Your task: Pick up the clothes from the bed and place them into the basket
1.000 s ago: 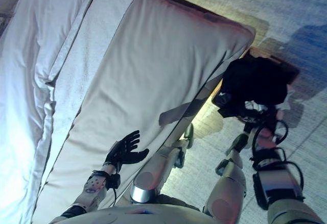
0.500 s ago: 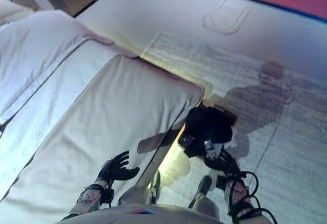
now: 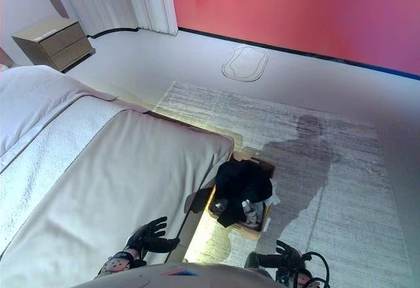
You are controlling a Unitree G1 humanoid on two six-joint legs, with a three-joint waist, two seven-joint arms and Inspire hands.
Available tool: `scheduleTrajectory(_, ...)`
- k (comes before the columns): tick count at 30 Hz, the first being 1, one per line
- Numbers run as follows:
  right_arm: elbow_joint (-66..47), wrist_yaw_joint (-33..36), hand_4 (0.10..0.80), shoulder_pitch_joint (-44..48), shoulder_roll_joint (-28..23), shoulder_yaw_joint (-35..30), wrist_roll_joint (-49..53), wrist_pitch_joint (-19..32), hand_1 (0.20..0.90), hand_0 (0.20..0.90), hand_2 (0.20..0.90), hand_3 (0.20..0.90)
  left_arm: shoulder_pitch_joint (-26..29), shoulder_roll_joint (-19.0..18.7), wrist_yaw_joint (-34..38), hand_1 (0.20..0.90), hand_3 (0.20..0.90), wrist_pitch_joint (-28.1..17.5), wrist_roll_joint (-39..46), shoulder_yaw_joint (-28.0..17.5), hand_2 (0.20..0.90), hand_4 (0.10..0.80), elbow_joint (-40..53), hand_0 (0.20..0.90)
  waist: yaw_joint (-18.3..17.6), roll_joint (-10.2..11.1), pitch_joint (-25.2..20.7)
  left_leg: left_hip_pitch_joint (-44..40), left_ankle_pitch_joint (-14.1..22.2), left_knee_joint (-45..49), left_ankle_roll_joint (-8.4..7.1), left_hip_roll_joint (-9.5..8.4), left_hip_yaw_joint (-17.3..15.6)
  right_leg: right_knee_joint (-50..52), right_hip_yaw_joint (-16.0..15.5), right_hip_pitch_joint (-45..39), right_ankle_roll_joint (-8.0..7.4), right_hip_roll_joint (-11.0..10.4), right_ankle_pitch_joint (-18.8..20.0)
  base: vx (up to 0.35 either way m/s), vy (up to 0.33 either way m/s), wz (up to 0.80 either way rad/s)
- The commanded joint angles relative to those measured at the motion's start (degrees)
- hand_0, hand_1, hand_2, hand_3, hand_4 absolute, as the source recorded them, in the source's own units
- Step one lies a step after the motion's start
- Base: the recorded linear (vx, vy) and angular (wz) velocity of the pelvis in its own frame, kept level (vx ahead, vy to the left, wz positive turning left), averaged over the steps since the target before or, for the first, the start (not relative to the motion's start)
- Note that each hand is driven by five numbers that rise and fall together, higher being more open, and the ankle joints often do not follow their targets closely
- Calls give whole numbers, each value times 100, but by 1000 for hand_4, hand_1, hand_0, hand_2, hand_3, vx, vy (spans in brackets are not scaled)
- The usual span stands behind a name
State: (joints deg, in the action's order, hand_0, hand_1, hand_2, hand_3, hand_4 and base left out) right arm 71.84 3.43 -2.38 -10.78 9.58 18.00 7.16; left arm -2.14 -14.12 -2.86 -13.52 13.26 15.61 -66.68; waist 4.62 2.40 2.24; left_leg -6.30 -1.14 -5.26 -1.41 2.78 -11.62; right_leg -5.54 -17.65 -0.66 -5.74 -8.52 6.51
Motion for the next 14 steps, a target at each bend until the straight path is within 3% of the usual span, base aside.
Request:
scheduleTrajectory(1, -56, -181, 800, 331, -60, 100, 34, 149, 900, 900, 900, 900, 425, 52, -143, 900, 900, -100, -218, 8, 900, 800, -265, 900, 54, -233, 104, 238, -161, 106, -226, 220, 416, 662, -54, -670, 45, 30, -769, 34, 2, 2)
scheduleTrajectory(14, -17, -31, 800, 358, -57, 198, -30, 147, 900, 900, 900, 900, 331, 6, -167, 900, 900, -30, -399, -6, 900, 800, -286, 900, 124, -274, 57, 184, -127, 84, -180, 178, 492, 693, -100, -697, 42, 11, -791, 15, -3, 2)
